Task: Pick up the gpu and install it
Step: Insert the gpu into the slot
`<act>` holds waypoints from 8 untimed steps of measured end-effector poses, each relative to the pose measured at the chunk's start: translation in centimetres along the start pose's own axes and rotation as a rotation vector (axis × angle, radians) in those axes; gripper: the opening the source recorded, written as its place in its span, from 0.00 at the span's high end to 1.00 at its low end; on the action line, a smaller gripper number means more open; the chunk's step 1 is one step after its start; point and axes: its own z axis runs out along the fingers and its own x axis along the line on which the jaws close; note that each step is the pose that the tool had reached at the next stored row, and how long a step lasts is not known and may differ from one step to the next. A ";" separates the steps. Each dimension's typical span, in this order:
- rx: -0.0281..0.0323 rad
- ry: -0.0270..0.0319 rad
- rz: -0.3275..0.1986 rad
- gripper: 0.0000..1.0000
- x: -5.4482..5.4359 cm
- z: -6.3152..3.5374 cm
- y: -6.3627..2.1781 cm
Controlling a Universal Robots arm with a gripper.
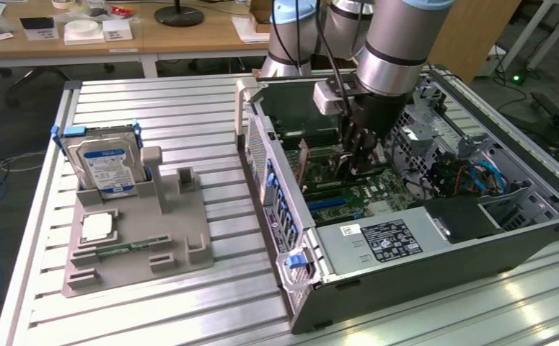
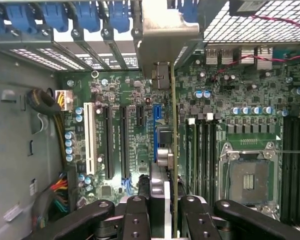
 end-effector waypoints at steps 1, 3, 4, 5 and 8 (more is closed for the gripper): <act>0.0000 0.0001 0.000 0.72 0.0 0.19 0.00; 0.0000 0.0000 0.000 0.72 0.0 0.56 0.01; -0.0001 0.0000 0.000 0.72 0.0 0.72 0.07; 0.0000 0.0000 0.000 0.72 0.0 0.88 0.22; -0.0001 0.0000 0.000 0.72 0.0 1.43 0.33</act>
